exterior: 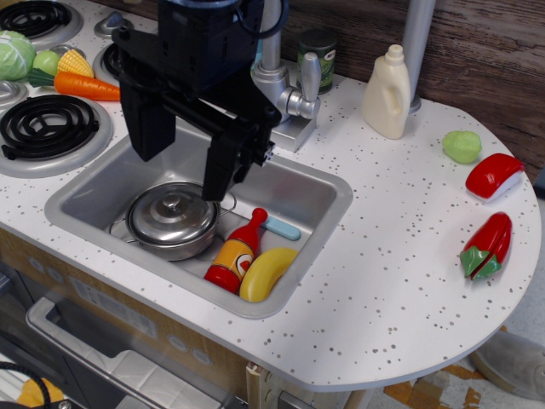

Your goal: Take lid off pot or pan

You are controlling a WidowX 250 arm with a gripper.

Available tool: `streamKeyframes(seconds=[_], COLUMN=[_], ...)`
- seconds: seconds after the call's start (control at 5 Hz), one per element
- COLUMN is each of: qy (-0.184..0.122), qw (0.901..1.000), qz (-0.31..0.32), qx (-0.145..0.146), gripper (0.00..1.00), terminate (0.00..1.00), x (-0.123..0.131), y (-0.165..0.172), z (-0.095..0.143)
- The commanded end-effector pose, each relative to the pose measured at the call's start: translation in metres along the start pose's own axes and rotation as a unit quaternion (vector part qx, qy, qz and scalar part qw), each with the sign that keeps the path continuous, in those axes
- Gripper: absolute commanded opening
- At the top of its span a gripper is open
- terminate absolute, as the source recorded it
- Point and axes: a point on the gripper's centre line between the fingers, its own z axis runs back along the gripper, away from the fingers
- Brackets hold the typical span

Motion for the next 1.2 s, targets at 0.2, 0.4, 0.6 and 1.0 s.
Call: streamKeyframes(seconds=[0.2,0.4,0.6,1.0], qy=[-0.008,-0.03,-0.049,-0.089], qw=[0.9999,0.9984,0.9963,0.9912], qz=[-0.001,-0.02,-0.043,-0.064], qx=[0.012,0.045,0.056,0.075], gripper=[1.0,1.0,1.0,1.0], terminate=[0.0,0.0,0.0,0.0], x=[0.01,0.028,0.049,0.077], y=[0.019,0.052,0.085,0.127], z=[-0.013,-0.032,-0.059,-0.12])
